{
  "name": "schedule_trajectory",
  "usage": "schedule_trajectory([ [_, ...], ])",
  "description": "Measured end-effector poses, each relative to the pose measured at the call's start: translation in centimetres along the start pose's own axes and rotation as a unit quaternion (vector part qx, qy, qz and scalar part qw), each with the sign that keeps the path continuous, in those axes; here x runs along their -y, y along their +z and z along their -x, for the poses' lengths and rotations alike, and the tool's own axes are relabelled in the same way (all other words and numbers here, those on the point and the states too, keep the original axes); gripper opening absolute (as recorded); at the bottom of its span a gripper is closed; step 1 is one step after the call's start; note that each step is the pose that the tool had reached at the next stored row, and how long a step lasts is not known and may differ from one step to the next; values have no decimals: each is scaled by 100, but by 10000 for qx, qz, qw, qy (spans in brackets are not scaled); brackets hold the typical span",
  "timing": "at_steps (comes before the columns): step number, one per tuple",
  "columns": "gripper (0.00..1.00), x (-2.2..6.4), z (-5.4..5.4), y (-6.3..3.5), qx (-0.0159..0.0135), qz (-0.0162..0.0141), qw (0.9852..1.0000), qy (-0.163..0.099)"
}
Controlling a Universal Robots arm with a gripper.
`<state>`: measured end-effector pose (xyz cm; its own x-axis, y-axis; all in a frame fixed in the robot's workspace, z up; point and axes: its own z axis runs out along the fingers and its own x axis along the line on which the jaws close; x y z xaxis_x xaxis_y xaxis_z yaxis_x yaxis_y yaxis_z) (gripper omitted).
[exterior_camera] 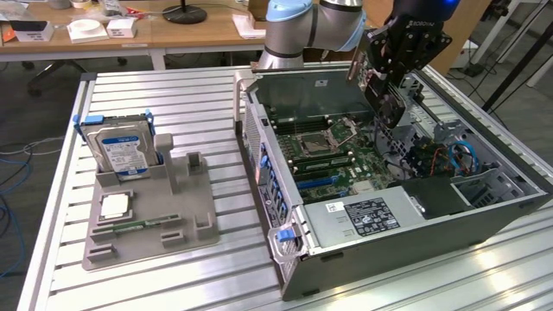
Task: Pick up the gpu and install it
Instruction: 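Insert the gpu into the slot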
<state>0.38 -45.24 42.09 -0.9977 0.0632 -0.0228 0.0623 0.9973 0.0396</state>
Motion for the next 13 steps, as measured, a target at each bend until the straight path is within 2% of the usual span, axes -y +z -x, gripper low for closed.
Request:
schedule_trajectory([
  [13, 26, 0, 0, 0, -1, 0, 10000, -21],
])
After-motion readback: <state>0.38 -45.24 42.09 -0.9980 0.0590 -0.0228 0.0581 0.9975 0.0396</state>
